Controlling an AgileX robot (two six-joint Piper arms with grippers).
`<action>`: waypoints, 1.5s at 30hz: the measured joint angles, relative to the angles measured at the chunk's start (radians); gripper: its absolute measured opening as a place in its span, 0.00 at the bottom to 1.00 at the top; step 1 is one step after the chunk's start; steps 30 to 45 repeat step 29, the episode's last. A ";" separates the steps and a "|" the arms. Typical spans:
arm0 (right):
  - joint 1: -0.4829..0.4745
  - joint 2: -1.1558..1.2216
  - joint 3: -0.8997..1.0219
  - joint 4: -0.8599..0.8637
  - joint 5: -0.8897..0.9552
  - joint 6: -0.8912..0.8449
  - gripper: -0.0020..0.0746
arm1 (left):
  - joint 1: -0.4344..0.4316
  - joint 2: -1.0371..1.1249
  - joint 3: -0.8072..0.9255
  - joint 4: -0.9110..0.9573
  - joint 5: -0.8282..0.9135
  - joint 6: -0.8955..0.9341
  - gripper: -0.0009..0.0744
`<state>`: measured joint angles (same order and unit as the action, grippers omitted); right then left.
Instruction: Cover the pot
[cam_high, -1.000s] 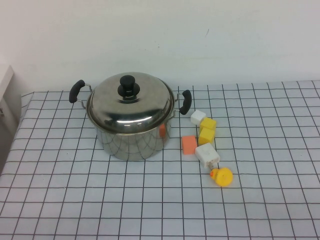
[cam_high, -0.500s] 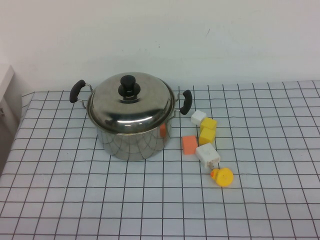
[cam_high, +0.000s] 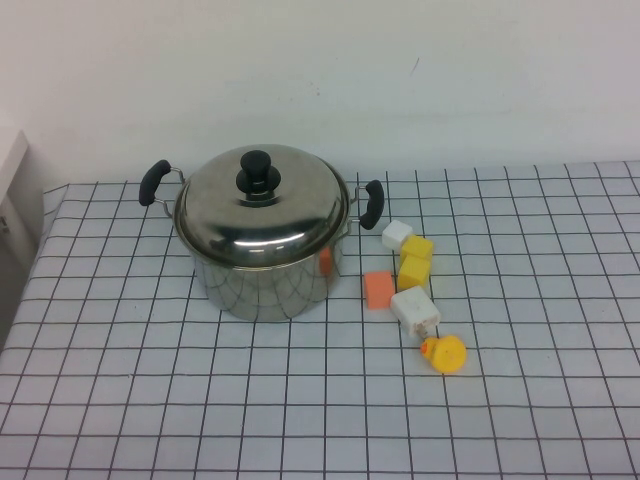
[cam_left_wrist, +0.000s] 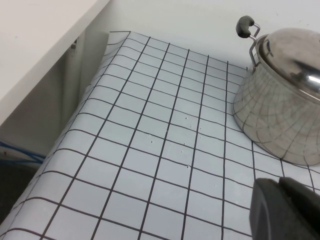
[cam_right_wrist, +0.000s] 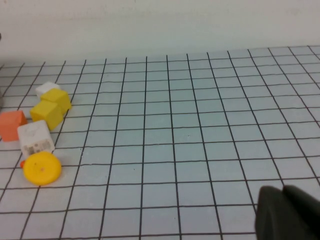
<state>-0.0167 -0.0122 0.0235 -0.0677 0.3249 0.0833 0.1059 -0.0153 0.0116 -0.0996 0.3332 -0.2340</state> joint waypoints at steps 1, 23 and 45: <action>0.002 0.000 0.000 0.000 0.000 0.000 0.02 | 0.000 0.000 0.000 0.000 0.000 0.000 0.01; 0.011 0.000 -0.002 0.000 0.009 0.000 0.02 | 0.000 0.000 0.000 0.000 0.000 0.000 0.01; 0.011 0.000 -0.004 0.000 0.013 0.000 0.02 | 0.000 0.000 0.000 0.000 0.000 0.000 0.01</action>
